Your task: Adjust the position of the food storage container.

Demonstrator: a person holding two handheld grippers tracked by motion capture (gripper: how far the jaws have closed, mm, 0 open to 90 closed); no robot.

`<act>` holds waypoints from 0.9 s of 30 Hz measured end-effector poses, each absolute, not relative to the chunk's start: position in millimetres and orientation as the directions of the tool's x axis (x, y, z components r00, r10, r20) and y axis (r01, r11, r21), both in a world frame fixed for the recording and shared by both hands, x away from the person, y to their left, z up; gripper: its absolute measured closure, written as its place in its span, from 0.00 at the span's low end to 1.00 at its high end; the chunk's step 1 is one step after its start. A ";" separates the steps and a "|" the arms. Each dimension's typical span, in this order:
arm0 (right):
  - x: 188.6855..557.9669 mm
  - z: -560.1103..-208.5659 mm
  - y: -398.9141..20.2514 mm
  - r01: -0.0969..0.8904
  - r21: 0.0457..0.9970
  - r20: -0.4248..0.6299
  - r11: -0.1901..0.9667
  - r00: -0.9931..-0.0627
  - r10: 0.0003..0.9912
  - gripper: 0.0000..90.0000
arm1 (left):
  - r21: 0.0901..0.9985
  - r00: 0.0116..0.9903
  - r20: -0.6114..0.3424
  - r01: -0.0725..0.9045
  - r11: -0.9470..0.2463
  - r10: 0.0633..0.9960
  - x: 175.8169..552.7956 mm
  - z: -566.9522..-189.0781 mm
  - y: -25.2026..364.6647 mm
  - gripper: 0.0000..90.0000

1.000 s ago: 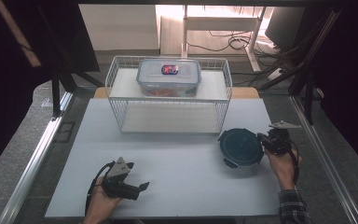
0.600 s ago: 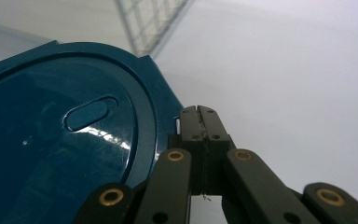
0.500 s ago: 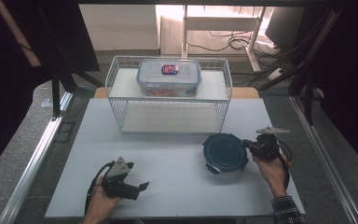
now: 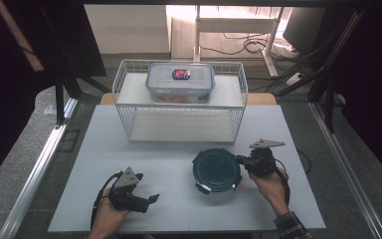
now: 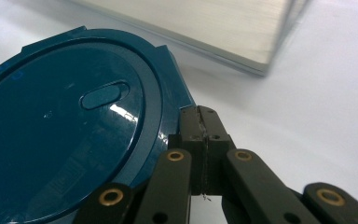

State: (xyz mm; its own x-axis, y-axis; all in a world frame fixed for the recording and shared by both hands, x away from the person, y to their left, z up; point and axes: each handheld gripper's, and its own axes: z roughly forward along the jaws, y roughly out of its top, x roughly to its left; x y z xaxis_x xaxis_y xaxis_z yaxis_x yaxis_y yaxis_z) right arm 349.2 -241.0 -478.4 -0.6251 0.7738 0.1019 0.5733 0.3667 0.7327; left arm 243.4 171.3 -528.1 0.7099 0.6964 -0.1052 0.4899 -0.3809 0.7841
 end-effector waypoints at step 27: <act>287.8 -470.5 -217.1 0.519 0.735 0.104 0.436 -0.722 0.684 1.00 | 0.768 0.650 -0.170 0.558 -0.313 0.741 246.0 -522.6 179.1 0.13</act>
State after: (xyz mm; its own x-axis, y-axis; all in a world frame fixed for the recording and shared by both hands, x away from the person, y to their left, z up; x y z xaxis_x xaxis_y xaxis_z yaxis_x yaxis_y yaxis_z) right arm 287.8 -217.1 -470.5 -0.7222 0.6838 0.1040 0.5188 0.4362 0.7352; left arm 246.0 179.1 -522.6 0.6498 0.7409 -0.1697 0.5580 -0.3134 0.7684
